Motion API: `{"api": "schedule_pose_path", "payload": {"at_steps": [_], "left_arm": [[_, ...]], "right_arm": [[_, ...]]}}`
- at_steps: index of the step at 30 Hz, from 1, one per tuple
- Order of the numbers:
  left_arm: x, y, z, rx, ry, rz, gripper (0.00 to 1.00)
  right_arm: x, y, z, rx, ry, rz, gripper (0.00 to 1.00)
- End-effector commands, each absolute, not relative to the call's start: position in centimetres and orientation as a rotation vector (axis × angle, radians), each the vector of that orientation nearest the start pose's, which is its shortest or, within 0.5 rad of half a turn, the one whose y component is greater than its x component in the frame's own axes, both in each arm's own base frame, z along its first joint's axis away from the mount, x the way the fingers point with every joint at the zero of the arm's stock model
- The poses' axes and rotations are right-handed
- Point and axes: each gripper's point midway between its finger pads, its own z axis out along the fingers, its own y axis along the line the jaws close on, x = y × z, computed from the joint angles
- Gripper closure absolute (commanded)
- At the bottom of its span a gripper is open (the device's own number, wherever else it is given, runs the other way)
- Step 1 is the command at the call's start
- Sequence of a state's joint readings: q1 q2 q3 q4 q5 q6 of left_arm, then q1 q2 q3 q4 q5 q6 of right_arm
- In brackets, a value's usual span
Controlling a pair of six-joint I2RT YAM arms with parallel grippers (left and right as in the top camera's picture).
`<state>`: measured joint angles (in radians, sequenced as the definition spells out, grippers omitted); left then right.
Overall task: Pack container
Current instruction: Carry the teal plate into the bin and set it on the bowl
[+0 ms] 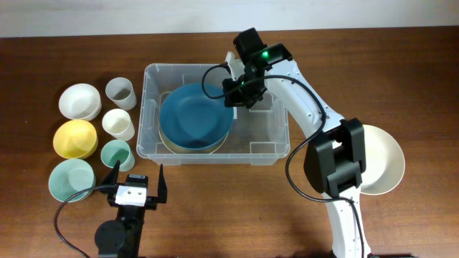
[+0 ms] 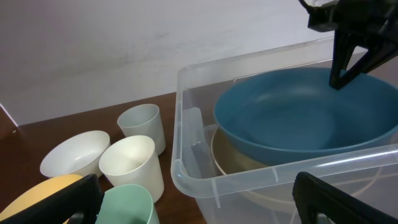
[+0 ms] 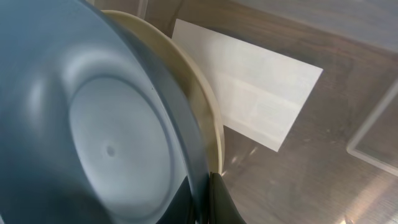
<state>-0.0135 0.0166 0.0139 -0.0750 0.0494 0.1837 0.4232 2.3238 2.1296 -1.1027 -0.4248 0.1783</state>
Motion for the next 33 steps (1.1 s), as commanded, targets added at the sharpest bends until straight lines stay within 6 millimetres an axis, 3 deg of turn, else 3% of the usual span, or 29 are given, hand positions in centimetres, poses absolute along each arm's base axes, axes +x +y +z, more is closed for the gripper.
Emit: {"api": "schedule_pose_path", "payload": {"at_steps": [1,4,24,30,33], "left_arm": [[24.59,-1.17,15.66,0.211,1.637,0.097,0.00],[24.59,-1.17,15.66,0.211,1.637,0.097,0.00],[24.59,-1.17,15.66,0.211,1.637,0.097,0.00],[24.59,-1.17,15.66,0.211,1.637,0.097,0.00],[24.59,-1.17,15.66,0.211,1.637,0.097,0.00]], "right_arm": [[43.28,29.11,8.60,-0.480,2.904,0.777,0.96],[43.24,29.19,7.73,-0.480,2.919,0.775,0.96],[42.62,29.84,8.11,-0.490,2.922,0.851,0.96],[42.63,29.83,8.10,-0.490,2.922,0.850,0.85],[42.61,29.83,8.10,-0.490,2.923,0.850,0.84]]}}
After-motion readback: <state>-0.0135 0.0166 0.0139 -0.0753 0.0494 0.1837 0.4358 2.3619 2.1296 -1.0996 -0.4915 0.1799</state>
